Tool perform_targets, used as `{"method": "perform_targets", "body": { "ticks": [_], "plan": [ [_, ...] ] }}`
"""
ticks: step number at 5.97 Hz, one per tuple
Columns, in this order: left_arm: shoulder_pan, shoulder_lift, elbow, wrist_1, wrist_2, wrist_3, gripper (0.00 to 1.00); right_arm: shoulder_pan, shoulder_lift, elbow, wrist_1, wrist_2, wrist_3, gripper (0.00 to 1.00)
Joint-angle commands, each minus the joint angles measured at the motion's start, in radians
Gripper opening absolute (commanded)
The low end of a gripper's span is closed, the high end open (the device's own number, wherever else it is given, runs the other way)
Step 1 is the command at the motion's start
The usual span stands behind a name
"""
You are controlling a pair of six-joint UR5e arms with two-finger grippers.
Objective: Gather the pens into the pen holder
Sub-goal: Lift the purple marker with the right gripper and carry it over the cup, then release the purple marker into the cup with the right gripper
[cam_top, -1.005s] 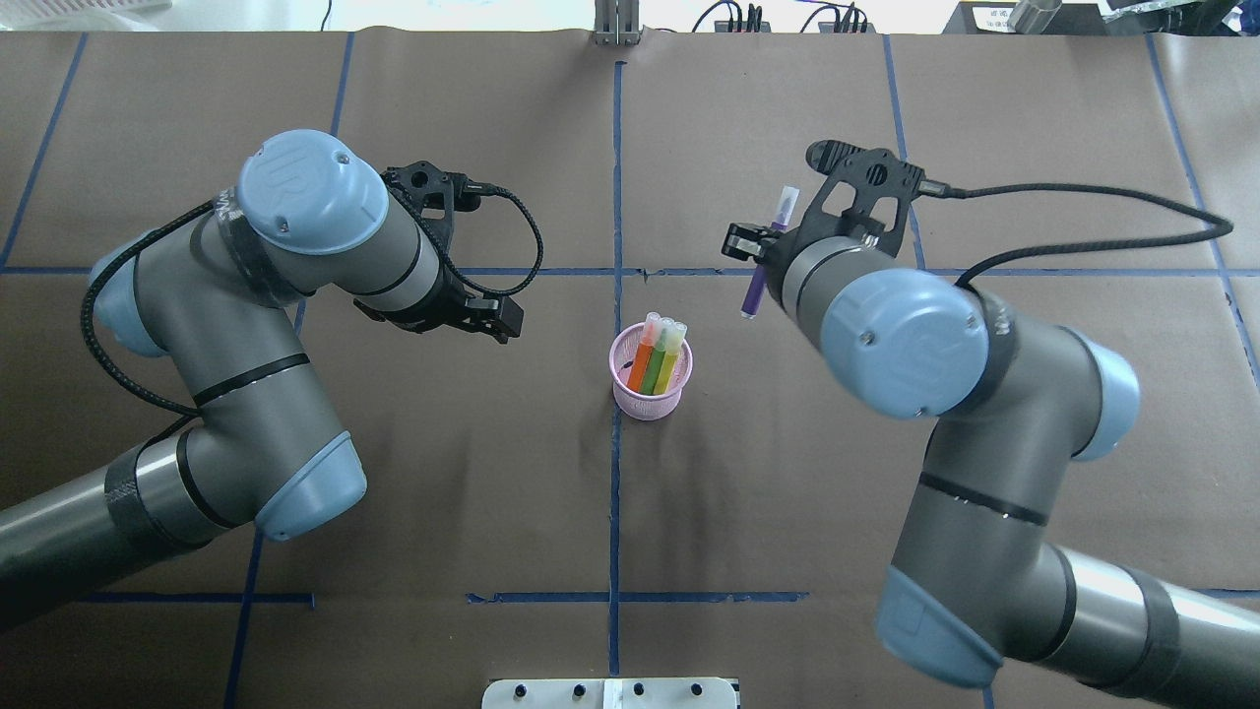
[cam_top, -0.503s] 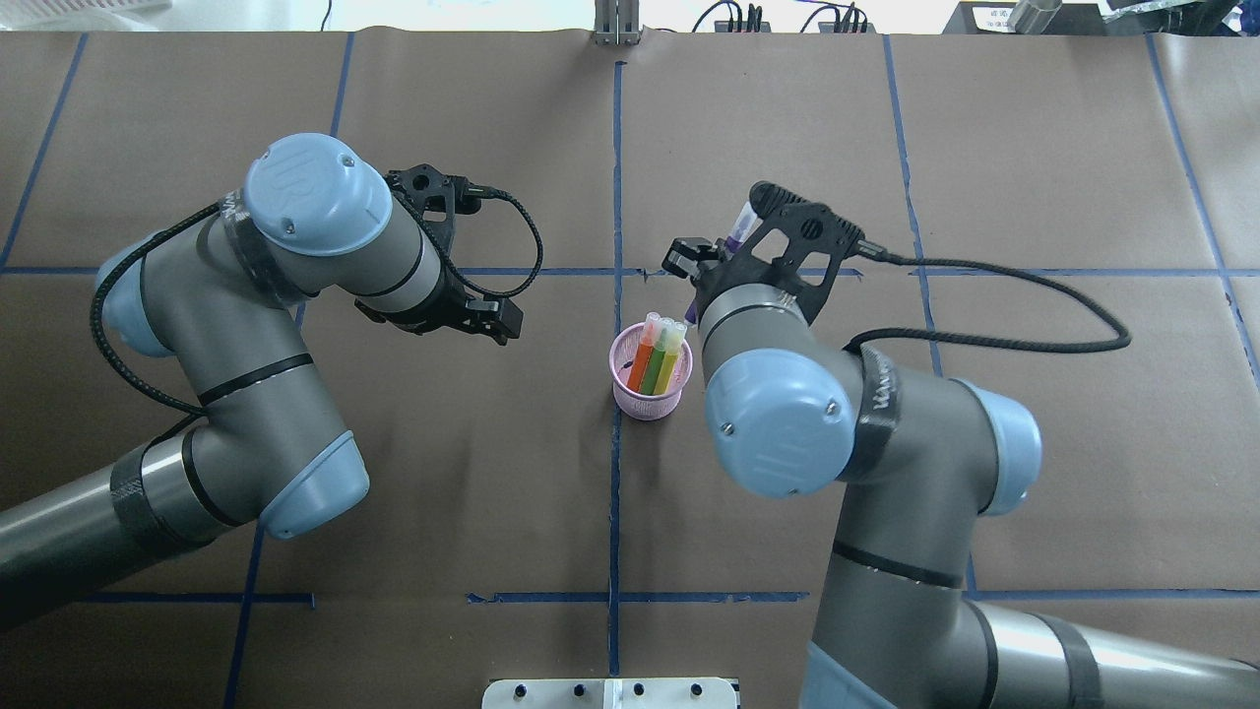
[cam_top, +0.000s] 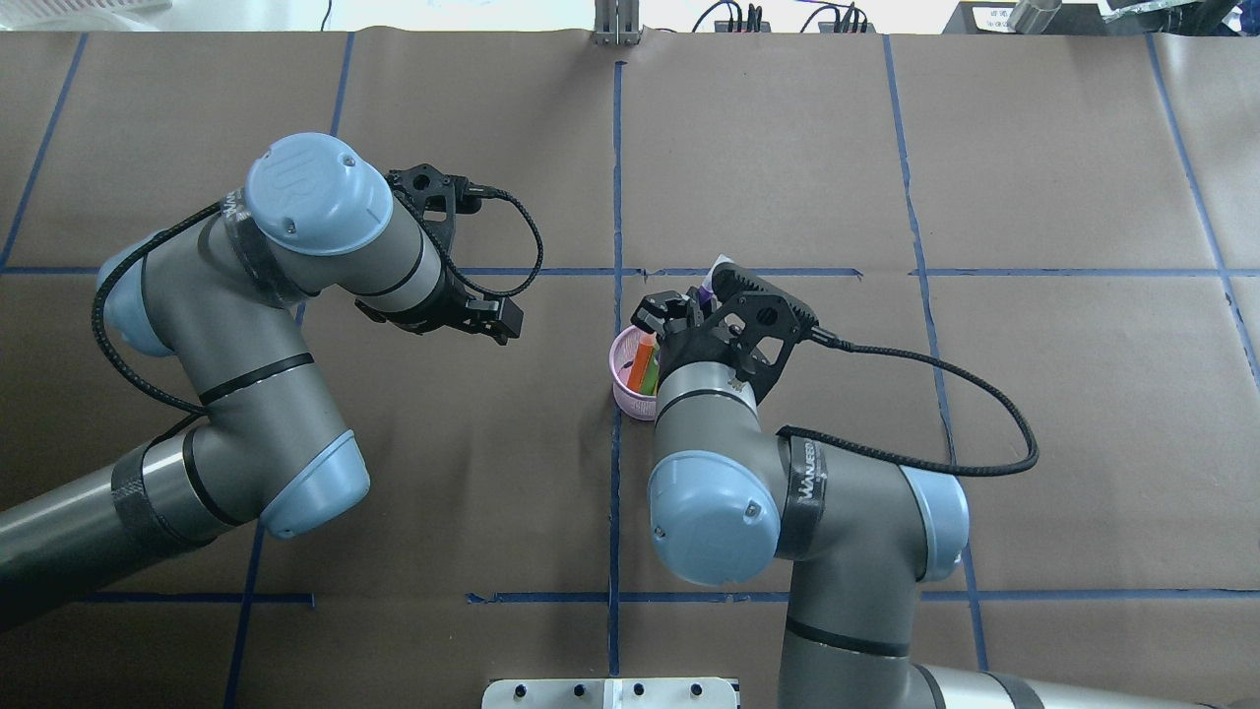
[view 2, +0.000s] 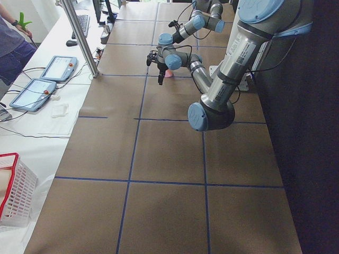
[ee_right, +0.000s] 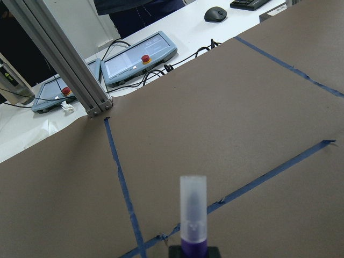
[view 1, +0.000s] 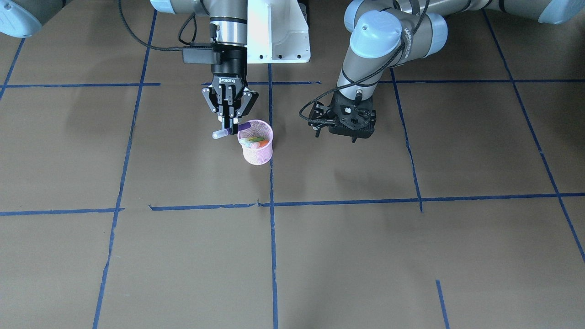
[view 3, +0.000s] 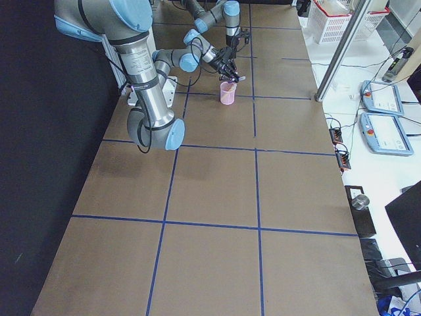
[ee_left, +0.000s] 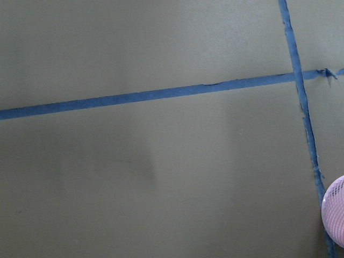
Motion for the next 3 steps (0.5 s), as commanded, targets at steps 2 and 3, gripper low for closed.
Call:
{"method": "perform_targets", "body": {
  "ticks": [2,3],
  "plan": [
    [-0.001,0.001,-0.003,0.0,0.0,0.0,1.0,-0.047,0.002,-0.039,0.0,-0.134,0.044,0.0],
    [-0.001,0.0,-0.003,0.002,-0.002,0.0,1.0,-0.061,0.002,-0.045,-0.002,-0.168,0.058,0.01]
  ]
}}
